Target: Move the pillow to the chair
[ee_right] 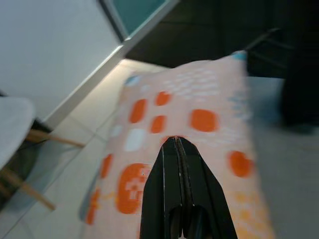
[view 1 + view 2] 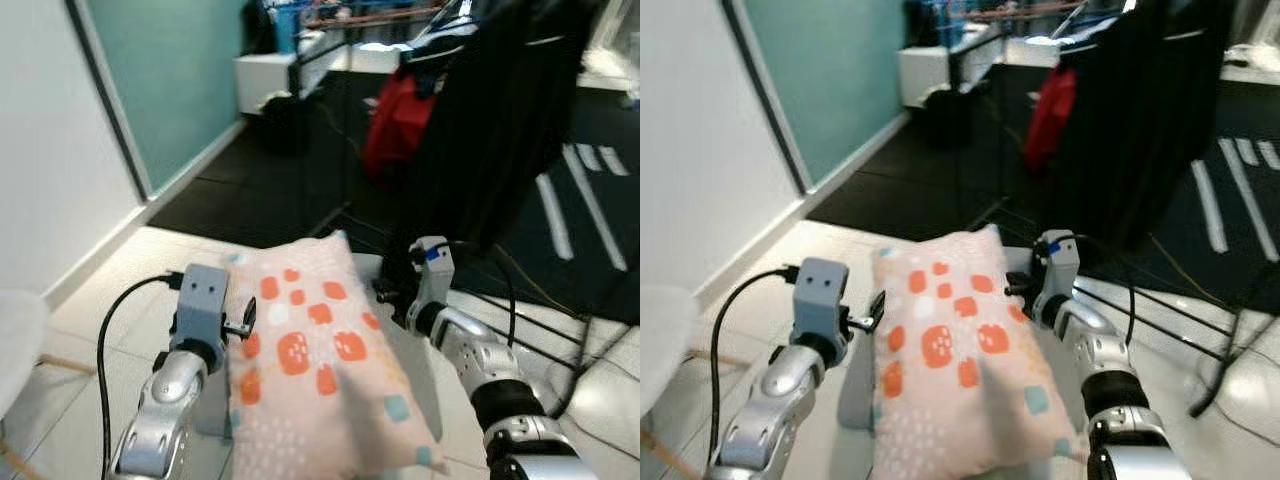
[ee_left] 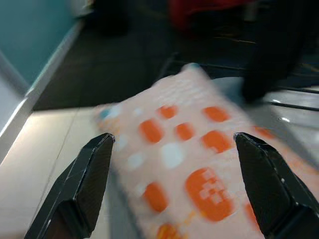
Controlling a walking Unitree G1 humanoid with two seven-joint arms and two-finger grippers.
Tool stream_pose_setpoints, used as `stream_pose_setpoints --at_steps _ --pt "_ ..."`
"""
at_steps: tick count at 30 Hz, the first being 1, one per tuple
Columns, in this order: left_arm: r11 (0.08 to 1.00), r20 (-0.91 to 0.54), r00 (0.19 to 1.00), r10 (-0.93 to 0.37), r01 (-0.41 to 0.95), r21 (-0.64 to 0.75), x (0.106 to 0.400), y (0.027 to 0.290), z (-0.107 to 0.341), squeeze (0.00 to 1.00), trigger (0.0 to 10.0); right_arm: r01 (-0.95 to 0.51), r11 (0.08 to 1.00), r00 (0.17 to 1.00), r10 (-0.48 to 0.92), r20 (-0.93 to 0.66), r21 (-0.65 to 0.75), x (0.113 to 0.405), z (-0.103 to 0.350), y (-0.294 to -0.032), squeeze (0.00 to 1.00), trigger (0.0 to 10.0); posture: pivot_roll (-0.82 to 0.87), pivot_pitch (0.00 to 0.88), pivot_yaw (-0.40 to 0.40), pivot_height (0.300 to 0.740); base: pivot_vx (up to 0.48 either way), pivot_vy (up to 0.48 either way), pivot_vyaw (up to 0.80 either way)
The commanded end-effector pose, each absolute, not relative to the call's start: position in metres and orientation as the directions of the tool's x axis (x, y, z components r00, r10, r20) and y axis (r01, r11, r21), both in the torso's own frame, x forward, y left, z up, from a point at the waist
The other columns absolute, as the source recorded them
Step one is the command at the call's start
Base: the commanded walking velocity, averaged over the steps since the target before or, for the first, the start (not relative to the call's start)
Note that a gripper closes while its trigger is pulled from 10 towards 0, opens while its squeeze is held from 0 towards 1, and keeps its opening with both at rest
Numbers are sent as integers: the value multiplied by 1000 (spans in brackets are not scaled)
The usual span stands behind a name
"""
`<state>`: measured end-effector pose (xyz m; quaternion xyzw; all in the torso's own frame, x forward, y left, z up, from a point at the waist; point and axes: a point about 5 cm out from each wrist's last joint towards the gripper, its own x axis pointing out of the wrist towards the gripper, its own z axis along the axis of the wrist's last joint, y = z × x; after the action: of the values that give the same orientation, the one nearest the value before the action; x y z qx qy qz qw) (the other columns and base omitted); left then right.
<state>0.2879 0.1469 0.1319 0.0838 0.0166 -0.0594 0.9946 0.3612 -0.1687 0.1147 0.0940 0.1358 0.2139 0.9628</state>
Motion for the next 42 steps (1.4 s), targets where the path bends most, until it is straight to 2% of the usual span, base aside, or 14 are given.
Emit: stream_pose_setpoints --at_steps 1,10,21,32,39,42 --pt "972 -45 990 -132 139 187 286 145 131 0 10000 -371 899 871 424 -247 233 358 107 -173 0 10000 -167 20 13 740 0 -304 0" --pt "972 -36 992 -124 129 195 285 144 134 0 10000 -350 908 880 403 -253 228 359 105 -174 0 10000 -168 21 13 740 0 0 0" --pt "959 -54 988 -144 153 238 283 141 133 0 10000 -422 878 859 467 -208 227 356 108 -168 0 10000 -169 15 16 740 0 -480 0" --pt "956 -61 988 -145 156 250 284 140 133 0 10000 -380 897 877 427 -220 224 357 106 -174 0 10000 -172 17 17 740 0 -44 0" --pt "937 -64 985 -161 173 303 285 137 135 0 10000 -442 875 853 479 -209 198 352 105 -170 0 10000 -170 23 17 740 0 -480 756" --pt "935 -57 984 -166 176 309 285 136 136 0 10000 -441 872 853 481 -203 213 352 105 -169 0 10000 -170 23 16 740 0 0 781"
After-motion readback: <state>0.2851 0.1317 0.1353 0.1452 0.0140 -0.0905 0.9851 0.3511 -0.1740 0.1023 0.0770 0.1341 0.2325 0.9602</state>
